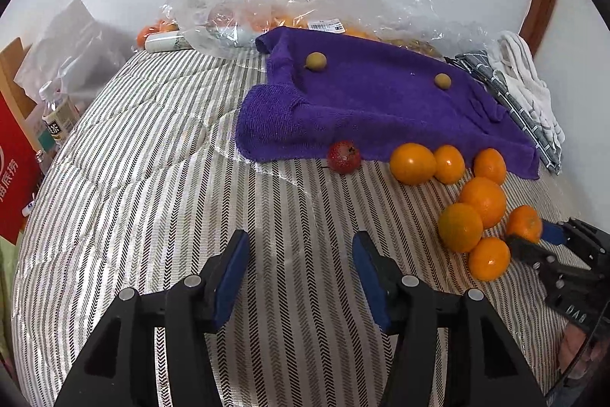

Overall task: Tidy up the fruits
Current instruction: 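Move the right gripper back to the oranges and grasp a large orange, then hold the large orange in the right gripper while the left gripper grasps an orange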

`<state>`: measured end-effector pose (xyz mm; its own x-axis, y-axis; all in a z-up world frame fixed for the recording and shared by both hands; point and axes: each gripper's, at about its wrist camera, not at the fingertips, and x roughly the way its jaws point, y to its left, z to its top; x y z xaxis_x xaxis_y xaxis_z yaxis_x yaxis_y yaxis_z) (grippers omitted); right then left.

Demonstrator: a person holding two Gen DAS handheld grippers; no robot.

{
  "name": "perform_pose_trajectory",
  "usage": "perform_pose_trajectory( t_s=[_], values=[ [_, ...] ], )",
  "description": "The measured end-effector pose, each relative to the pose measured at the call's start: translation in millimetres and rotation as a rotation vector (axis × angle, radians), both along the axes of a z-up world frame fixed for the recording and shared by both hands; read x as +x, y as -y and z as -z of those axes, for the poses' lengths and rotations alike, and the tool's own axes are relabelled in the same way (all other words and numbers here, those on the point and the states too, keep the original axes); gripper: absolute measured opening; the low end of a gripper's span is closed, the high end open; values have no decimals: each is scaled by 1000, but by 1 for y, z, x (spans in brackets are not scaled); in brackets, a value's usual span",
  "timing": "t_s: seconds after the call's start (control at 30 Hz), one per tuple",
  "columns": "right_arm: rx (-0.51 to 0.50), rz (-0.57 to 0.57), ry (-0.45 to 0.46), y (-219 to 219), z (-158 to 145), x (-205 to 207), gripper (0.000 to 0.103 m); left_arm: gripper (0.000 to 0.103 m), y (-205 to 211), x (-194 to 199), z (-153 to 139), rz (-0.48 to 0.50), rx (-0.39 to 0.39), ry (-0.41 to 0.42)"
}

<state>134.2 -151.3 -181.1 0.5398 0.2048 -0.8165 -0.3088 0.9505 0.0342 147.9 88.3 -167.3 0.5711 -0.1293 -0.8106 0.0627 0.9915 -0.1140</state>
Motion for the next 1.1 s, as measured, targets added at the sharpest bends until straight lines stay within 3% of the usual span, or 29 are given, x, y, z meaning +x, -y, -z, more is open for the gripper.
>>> perform_pose_trajectory(
  t_s=[0.17,0.3,0.6,0.77,1.0,1.1],
  values=[
    [-19,88,44,34,-6,0,42,53,3,1,1,0,16,-2],
    [2,147,25,54,-2,8,42,54,0,1,1,-1,-2,-2],
    [62,167,-6,68,1,12,42,61,5,3,2,15,18,-6],
    [58,179,-16,68,3,12,42,60,2,1,0,23,-26,2],
    [86,187,-11,72,2,11,42,60,33,-10,-5,212,-54,20],
    [115,201,-9,78,1,10,42,60,44,-13,-9,256,-126,10]
  ],
)
